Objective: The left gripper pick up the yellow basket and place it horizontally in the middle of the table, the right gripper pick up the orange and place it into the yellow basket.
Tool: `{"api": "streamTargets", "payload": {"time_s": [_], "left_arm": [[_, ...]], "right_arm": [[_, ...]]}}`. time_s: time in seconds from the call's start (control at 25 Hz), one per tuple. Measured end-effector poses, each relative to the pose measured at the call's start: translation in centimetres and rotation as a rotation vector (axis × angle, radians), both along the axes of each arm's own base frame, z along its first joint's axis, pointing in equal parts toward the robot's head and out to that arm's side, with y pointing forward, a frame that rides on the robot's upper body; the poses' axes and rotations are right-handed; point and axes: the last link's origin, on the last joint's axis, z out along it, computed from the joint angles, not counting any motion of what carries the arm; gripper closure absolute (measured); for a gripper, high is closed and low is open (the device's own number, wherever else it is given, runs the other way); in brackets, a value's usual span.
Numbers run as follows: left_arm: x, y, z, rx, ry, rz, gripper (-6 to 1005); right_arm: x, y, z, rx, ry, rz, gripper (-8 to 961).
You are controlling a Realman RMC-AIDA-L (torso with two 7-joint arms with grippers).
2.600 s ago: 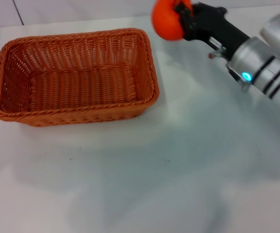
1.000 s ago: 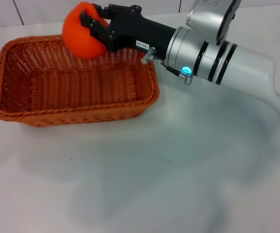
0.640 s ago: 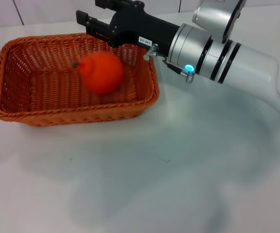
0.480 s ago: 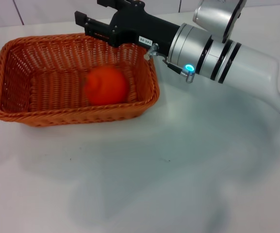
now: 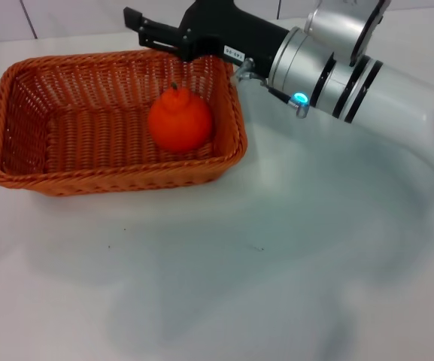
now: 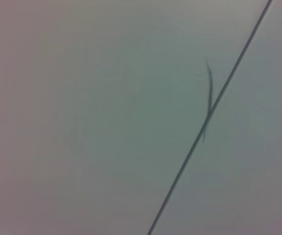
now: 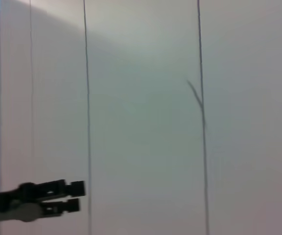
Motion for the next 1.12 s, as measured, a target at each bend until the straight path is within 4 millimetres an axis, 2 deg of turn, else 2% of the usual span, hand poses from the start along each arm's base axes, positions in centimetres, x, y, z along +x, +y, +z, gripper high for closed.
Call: {"api": "streamTargets", "payload": {"time_s": [0.24, 0.64, 0.68, 0.88, 0.92, 1.12], "left_arm": [[-0.8, -0.1, -0.2, 0.026, 0.067, 0.041, 108], [-3.4, -0.9, 0.2, 0.092, 0.186, 0.164, 109], [-4.1, -1.4, 0.4, 0.122, 0.203, 0.197, 109], [-5.4, -2.1, 0.5, 0.151, 0.219, 0.243, 109], [-5.9, -2.6, 0.7, 0.164, 0.233, 0.263, 109], [-6.7, -3.3, 0.3, 0.164, 0.24, 0.286, 109]], "right_arm": [[1.9, 0.7, 1.3, 0.166, -0.04, -0.047, 9], [8.0, 1.1, 6.4, 0.391, 0.03, -0.281, 9], [8.6, 1.0, 6.8, 0.408, 0.031, -0.301, 9], [11.6, 0.3, 8.3, 0.468, 0.042, -0.397, 9], [12.9, -0.2, 8.9, 0.494, 0.044, -0.436, 9], [14.9, -1.7, 9.7, 0.538, 0.035, -0.478, 9]]}}
